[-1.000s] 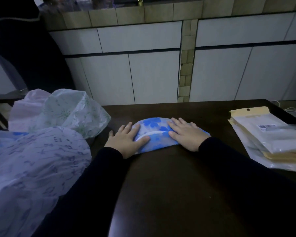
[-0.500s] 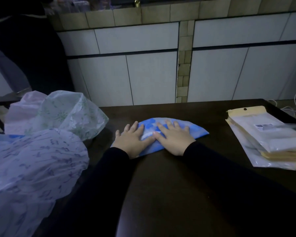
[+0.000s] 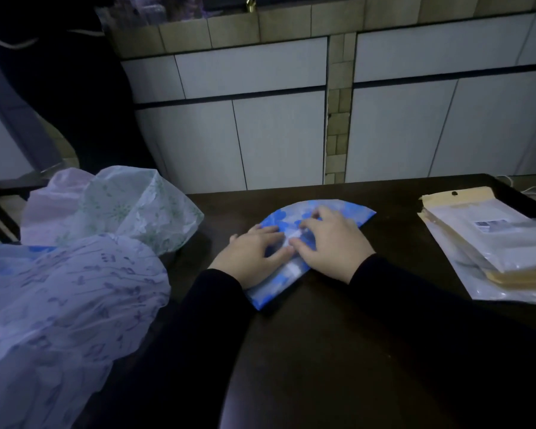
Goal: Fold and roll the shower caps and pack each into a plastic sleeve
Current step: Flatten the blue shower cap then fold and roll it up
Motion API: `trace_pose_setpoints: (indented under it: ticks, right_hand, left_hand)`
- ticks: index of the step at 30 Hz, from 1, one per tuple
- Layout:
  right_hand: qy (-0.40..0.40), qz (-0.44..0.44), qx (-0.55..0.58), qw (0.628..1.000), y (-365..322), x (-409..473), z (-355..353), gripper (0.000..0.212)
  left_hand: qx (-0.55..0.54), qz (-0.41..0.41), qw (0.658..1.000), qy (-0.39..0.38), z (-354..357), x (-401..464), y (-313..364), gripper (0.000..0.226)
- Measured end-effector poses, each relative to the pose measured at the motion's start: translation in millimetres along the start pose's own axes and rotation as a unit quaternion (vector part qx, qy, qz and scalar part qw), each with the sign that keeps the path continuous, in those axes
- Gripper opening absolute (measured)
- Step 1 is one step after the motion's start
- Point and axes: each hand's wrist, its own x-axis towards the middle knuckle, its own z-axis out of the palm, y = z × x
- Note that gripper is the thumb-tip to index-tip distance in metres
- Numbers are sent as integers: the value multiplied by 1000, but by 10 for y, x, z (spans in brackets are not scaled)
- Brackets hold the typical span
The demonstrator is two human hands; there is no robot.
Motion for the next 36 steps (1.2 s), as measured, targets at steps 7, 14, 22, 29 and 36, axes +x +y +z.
trace_pose_setpoints:
  ticks: [7,14,22,29,36]
  right_hand:
    - [-123,-83,27,989,424,111,-123,41]
    - [-6,-202,154,967,347,-250,-264,6]
    - [-80,-186,169,964,434,-462,-383,17]
    - [-201,-175,179,947,538,-549,-564,21]
    - [-153,-80,287,942,556,-569,-428,8]
  left_hand:
    - [71,12,993,95,-103,-156,41,66]
    - [28,119,987,101,28,-159,90,34]
    - [-71,196,977,45,43,-207,156,11]
    - [-162,84,981,-60,-20,-249,170,47]
    - [-195,66,977,-63,-47,-282,208,43]
